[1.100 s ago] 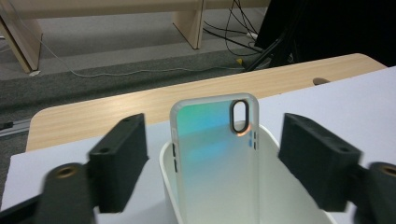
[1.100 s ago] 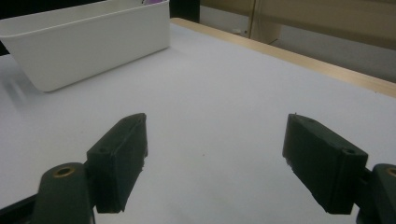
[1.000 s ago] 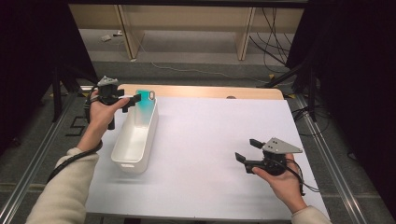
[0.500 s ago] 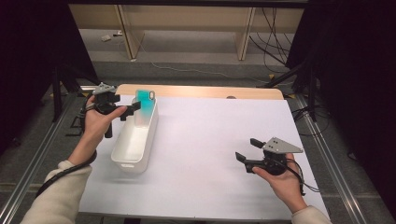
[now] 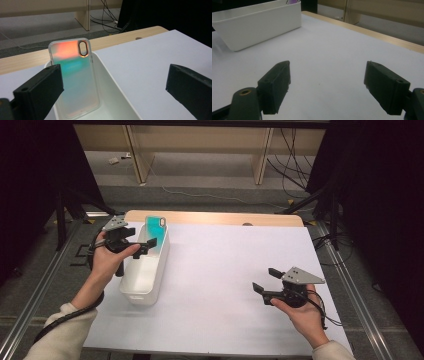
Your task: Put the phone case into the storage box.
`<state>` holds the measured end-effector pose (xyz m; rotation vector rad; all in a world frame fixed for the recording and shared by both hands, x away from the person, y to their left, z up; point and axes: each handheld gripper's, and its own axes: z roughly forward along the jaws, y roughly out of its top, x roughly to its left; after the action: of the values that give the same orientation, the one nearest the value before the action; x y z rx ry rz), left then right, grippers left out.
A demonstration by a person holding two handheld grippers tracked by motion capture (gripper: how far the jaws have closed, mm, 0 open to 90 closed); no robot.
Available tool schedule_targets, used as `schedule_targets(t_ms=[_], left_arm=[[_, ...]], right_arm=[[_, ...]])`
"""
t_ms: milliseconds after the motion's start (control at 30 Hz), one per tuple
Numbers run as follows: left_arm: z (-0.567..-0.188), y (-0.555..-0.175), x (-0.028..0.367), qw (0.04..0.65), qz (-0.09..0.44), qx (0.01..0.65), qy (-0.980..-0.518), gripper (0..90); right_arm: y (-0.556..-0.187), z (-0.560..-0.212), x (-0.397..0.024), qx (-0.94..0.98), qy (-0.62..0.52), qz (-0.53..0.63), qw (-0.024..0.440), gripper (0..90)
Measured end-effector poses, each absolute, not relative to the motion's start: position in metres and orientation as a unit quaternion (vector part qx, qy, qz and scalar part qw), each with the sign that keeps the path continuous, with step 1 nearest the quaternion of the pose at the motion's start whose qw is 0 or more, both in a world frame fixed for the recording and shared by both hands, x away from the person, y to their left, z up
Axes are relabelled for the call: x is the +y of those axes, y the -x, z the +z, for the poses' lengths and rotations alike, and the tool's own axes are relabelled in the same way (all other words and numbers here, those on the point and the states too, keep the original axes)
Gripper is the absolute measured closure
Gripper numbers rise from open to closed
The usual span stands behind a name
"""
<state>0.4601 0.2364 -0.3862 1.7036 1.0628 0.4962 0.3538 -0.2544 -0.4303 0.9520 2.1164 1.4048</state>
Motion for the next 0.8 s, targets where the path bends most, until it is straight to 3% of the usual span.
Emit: schedule_targets(t_ms=[800], left_arm=[[-0.387,-0.428,0.226,0.527,0.209,0.414,-0.712,0.1]], right_arm=[[-0.355,-0.43,-0.255,0.764,-0.339,0.5,0.226,22.4]])
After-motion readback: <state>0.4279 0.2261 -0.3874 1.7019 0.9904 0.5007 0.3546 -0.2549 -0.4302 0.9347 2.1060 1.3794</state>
